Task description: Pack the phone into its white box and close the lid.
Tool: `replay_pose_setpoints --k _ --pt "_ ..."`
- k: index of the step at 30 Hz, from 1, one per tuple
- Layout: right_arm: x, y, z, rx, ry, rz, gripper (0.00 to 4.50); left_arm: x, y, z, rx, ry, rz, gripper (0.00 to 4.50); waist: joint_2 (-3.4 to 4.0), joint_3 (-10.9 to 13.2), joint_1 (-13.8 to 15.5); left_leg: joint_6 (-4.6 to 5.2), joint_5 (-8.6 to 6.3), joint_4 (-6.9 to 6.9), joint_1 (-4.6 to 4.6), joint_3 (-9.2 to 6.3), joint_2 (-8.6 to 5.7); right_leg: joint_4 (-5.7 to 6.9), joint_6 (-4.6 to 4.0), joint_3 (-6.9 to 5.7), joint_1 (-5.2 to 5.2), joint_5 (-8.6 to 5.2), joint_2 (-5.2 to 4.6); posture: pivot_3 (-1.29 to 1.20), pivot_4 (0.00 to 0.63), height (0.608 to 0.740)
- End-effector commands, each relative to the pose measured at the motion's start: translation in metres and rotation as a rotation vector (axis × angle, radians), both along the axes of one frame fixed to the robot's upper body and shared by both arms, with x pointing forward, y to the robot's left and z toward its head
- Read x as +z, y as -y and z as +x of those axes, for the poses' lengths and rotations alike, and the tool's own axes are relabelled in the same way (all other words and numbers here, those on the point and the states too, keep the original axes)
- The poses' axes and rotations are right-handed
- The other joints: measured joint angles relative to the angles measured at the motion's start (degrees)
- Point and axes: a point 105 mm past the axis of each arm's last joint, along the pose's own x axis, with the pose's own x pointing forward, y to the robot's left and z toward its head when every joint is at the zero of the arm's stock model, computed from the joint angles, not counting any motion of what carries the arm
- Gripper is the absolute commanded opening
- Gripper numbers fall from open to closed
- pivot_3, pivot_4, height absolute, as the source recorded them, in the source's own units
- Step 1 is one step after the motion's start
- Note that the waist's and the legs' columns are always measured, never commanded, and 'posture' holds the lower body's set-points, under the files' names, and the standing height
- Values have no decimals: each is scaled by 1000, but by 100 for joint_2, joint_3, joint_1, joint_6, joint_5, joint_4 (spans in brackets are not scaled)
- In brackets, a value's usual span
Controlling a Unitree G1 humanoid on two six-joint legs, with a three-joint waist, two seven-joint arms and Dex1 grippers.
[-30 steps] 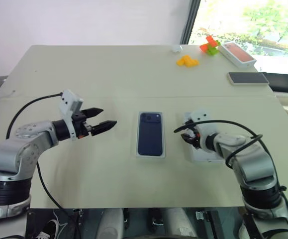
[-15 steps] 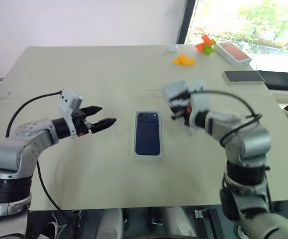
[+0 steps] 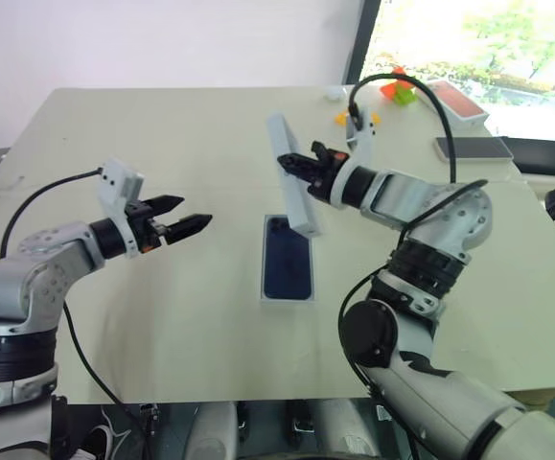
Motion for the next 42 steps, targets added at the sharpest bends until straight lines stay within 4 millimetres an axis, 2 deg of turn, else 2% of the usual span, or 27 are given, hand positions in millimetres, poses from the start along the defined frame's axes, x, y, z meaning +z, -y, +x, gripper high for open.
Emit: replay_pose_setpoints --k 1,8,16,26,37,42 --pt "22 -51 -16 146 -8 151 32 13 -5 -4 18 43 -16 4500 0 0 -8 0 0 -1 0 0 0 1 0 0 -1 0 1 0 150 737" --pt "13 -59 -22 173 -41 143 32 13 -4 -7 28 43 -32 4500 2 1 -26 -4 3 -8 4 0 3 10 0 0 -6 0 5 0 150 737" --pt "11 -63 -26 184 -70 174 32 12 3 -6 13 40 -47 4500 2 1 -13 -4 3 -3 1 0 2 9 1 0 -5 0 4 0 150 737" --pt "2 -58 -25 188 -116 183 32 13 3 -8 12 58 -55 4500 2 1 -17 -4 3 -5 1 1 3 9 1 1 -6 -1 6 0 150 737" --pt "8 -54 -20 170 -162 314 32 10 6 -10 6 45 -57 4500 2 1 -15 -3 2 -5 0 1 3 8 3 1 -5 -1 6 0 150 737" --pt "2 -61 -25 175 -240 418 32 8 8 -10 0 36 -58 4500 2 1 -22 -3 3 -6 0 1 3 7 5 1 -6 -2 7 0 150 737"
